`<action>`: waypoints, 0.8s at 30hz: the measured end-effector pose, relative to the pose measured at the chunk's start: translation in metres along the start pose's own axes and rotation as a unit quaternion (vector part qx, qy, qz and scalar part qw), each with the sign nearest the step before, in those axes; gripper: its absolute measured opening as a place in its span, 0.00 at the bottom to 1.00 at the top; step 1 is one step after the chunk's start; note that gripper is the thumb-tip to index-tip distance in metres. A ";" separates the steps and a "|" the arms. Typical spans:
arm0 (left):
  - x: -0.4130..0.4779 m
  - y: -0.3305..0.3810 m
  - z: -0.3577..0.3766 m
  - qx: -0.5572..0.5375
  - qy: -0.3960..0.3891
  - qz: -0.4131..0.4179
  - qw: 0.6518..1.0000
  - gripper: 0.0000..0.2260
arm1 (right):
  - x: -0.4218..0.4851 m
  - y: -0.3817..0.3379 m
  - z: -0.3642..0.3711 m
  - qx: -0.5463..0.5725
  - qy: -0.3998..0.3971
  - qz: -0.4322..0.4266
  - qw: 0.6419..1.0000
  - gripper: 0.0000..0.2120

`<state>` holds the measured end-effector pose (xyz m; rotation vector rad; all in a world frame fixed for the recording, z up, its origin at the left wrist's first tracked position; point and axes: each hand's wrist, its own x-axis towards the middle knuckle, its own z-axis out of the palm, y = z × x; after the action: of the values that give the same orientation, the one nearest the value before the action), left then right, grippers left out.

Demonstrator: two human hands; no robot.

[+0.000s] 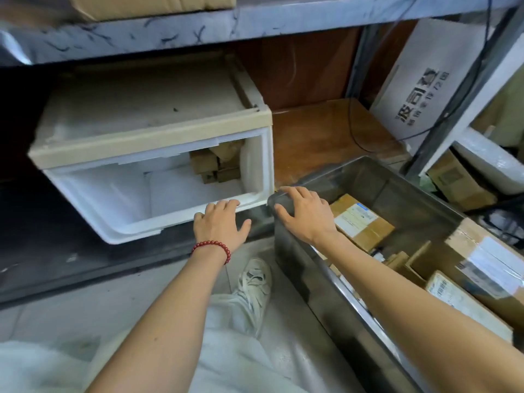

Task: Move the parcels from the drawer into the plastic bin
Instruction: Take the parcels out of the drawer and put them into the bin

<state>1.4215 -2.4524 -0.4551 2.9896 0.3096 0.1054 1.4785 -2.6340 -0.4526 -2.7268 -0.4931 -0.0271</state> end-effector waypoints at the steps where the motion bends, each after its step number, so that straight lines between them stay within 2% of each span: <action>1: -0.001 -0.008 -0.003 0.004 0.004 -0.014 1.000 0.22 | 0.002 -0.009 0.000 -0.002 -0.004 -0.012 1.000 0.25; 7: 0.003 -0.053 -0.025 -0.021 -0.001 -0.079 0.997 0.25 | 0.019 -0.053 0.007 -0.014 -0.025 -0.096 0.995 0.24; 13: 0.021 -0.083 -0.028 -0.026 -0.023 -0.111 0.993 0.29 | 0.039 -0.078 0.023 0.004 -0.062 -0.111 0.992 0.25; 18: 0.026 -0.112 0.004 0.009 -0.053 -0.091 0.994 0.33 | 0.060 -0.084 0.056 -0.048 -0.080 -0.150 0.984 0.27; 24: 0.064 -0.145 0.042 0.014 -0.016 -0.120 0.993 0.33 | 0.111 -0.085 0.102 -0.063 -0.085 -0.149 0.983 0.29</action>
<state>1.4590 -2.3036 -0.5133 2.9500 0.6667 0.0287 1.5485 -2.4860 -0.5079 -2.7647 -0.9765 0.1013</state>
